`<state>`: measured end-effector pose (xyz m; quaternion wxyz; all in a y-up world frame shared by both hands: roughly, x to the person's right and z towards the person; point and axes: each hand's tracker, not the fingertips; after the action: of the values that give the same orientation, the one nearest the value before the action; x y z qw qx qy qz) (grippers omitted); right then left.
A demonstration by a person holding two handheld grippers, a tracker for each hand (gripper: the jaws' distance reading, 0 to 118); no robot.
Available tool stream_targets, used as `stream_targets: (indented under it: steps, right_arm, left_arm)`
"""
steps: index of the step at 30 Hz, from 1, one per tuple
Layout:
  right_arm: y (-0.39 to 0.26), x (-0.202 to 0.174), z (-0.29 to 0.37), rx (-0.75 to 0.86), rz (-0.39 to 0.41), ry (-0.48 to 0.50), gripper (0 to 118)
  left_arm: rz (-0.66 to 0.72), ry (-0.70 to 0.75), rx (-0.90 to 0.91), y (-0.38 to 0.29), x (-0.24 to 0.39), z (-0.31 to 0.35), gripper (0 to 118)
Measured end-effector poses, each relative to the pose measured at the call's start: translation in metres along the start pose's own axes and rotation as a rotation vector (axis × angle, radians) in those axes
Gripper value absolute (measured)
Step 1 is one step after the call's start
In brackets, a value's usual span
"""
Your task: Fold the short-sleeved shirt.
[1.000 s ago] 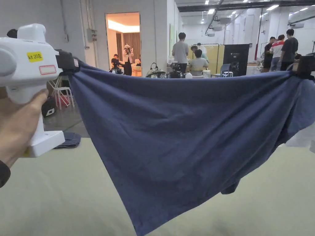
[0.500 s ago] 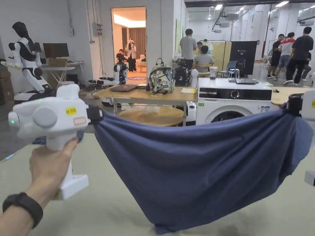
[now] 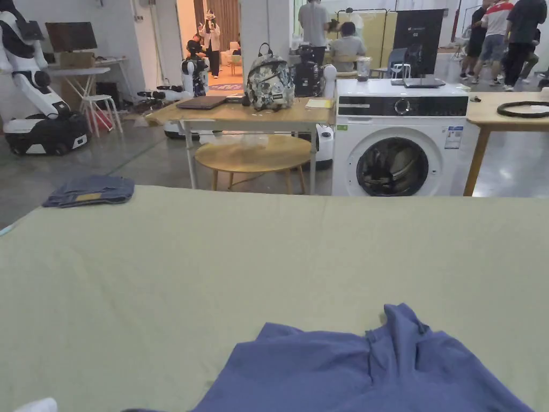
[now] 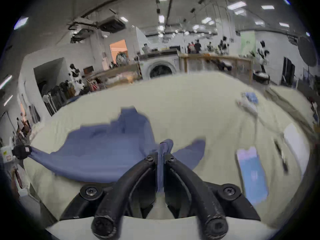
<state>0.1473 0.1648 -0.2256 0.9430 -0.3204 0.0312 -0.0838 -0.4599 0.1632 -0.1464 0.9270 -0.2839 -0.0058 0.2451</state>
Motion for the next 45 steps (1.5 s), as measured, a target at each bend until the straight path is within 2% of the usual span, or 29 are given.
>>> stream_targets:
  steps: [1,5,7,11,13,14,16,17,19,21,25,27,28,29,30,31,33,35,37,39,42,45]
  right_arm:
    - [-0.021,0.004,0.008,-0.033,-0.044,-0.006,5]
    - [-0.071,0.009,0.033,-0.109,-0.122,-0.002,5]
    - [-0.083,0.005,0.047,-0.12,-0.121,-0.019,5]
    - [-0.093,0.011,0.055,-0.108,-0.121,-0.03,5]
    - [-0.094,0.008,0.053,-0.09,-0.076,-0.037,6]
    - [-0.094,0.005,0.051,-0.092,-0.048,-0.05,20]
    - [-0.099,0.005,0.049,-0.073,0.023,-0.108,53]
    - [-0.1,0.005,0.053,-0.054,0.036,-0.098,61]
    - [-0.097,0.001,0.07,-0.017,0.026,-0.019,61]
    - [-0.086,-0.007,0.085,0.048,0.019,0.002,61]
    - [-0.047,-0.042,0.114,0.242,0.159,-0.022,61]
    - [-0.03,-0.057,0.122,0.335,0.205,-0.008,61]
    - [-0.022,-0.065,0.124,0.367,0.216,-0.004,60]
    - [-0.017,-0.071,0.124,0.397,0.223,0.001,46]
    - [-0.011,-0.077,0.125,0.42,0.23,0.005,10]
    - [-0.006,-0.081,0.122,0.421,0.234,0.005,0]
    - [0.003,-0.09,0.116,0.443,0.241,-0.04,0]
    - [0.005,-0.09,0.113,0.412,0.233,0.073,0]
    - [0.006,-0.096,0.112,0.408,0.225,0.04,0]
    - [0.006,-0.095,0.112,0.41,0.219,0.058,0]
    - [0.004,-0.095,0.114,0.399,0.2,0.098,0]
    - [-0.002,-0.094,0.112,0.385,0.219,0.11,0]
  left_arm:
    - [0.015,0.023,-0.02,-0.018,-0.005,0.006,0]
    - [0.011,0.034,-0.035,-0.058,0.01,0.036,0]
    - [0.022,0.104,-0.034,-0.066,0.009,0.048,0]
    - [0.052,0.113,-0.023,-0.072,-0.005,0.062,0]
    - [0.005,0.102,-0.042,-0.076,-0.004,0.058,0]
    - [-0.03,0.093,-0.046,-0.078,-0.003,0.056,11]
    - [-0.109,0.114,0.014,-0.082,0.007,0.058,47]
    - [-0.107,0.1,0.038,-0.081,0.011,0.061,54]
    - [-0.091,0.055,0.11,-0.073,0.023,0.07,55]
    - [-0.13,0.073,0.214,-0.06,0.047,0.086,55]
    - [-0.247,-0.014,0.497,-0.031,0.093,0.12,55]
    - [-0.275,-0.029,0.603,-0.02,0.111,0.129,55]
    - [-0.269,-0.022,0.62,-0.013,0.113,0.129,55]
    - [-0.262,-0.029,0.597,-0.006,0.117,0.129,47]
    - [-0.259,-0.038,0.556,0.001,0.122,0.127,21]
    - [-0.269,-0.03,0.5,0.006,0.128,0.124,0]
    - [-0.288,0.03,0.414,0.012,0.133,0.115,0]
    - [-0.312,-0.053,0.437,0.007,0.131,0.116,0]
    - [-0.37,0.066,0.448,0.001,0.133,0.116,0]
    - [-0.437,0.098,0.426,-0.002,0.131,0.118,0]
    - [-0.376,0.081,0.407,-0.003,0.118,0.124,0]
    - [-0.328,0.13,0.364,-0.009,0.096,0.125,0]
